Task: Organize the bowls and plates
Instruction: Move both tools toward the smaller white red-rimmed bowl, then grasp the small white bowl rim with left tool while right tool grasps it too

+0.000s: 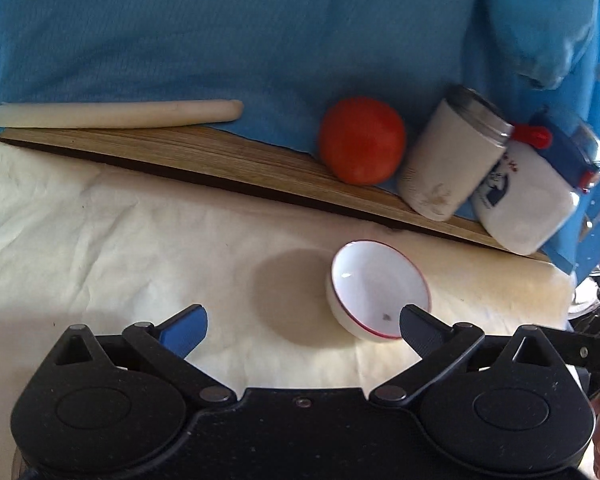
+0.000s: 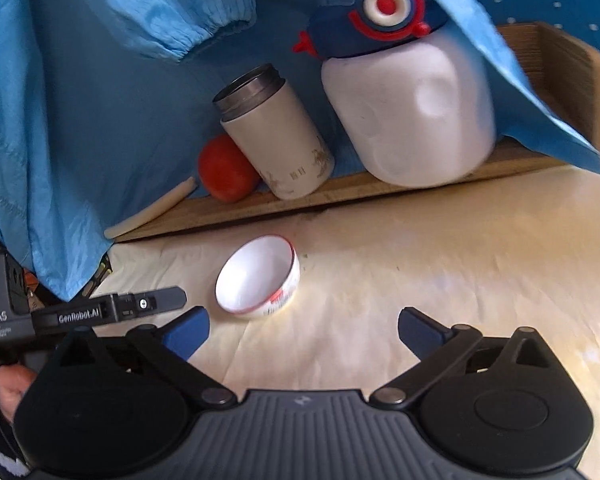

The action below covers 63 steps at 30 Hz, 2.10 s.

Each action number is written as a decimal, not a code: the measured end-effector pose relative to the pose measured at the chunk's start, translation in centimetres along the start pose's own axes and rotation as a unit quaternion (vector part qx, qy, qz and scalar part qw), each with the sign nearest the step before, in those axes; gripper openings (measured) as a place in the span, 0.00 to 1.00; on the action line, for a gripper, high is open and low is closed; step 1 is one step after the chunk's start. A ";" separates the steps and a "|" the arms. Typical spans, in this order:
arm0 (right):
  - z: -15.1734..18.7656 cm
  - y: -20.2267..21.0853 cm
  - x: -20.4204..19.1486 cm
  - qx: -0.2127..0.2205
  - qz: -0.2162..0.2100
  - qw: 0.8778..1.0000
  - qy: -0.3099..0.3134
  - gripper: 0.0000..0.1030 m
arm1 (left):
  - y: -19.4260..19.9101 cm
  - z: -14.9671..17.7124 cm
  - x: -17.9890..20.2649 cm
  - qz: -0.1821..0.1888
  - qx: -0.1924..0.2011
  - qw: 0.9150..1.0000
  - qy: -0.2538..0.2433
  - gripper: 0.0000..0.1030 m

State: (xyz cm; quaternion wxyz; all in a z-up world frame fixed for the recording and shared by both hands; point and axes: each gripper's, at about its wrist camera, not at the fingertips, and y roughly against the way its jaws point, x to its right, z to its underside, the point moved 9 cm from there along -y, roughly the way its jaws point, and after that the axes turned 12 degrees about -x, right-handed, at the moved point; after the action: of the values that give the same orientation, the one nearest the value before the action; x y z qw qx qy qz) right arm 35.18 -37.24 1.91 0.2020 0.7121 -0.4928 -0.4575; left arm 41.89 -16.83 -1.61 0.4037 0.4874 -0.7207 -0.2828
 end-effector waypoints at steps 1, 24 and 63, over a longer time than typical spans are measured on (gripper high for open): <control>-0.3 -0.5 0.0 -0.001 -0.001 1.000 0.000 0.99 | -0.2 -0.2 -0.2 -0.003 0.000 1.000 0.000 0.99; -2.9 -6.7 0.1 -0.046 0.013 0.999 0.017 0.96 | -4.5 -1.4 -0.2 -0.013 -0.044 0.999 -0.009 0.99; -2.5 -7.6 -1.6 -0.088 -0.026 0.996 0.022 0.20 | -4.0 -0.1 2.8 0.062 -0.056 0.996 -0.045 0.22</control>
State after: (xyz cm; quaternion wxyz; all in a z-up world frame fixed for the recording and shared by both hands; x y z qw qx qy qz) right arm 41.05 -32.98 -1.75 0.2626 0.7142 -0.4273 -0.4883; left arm 43.35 -20.85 -3.91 0.4137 0.4054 -0.7502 -0.3188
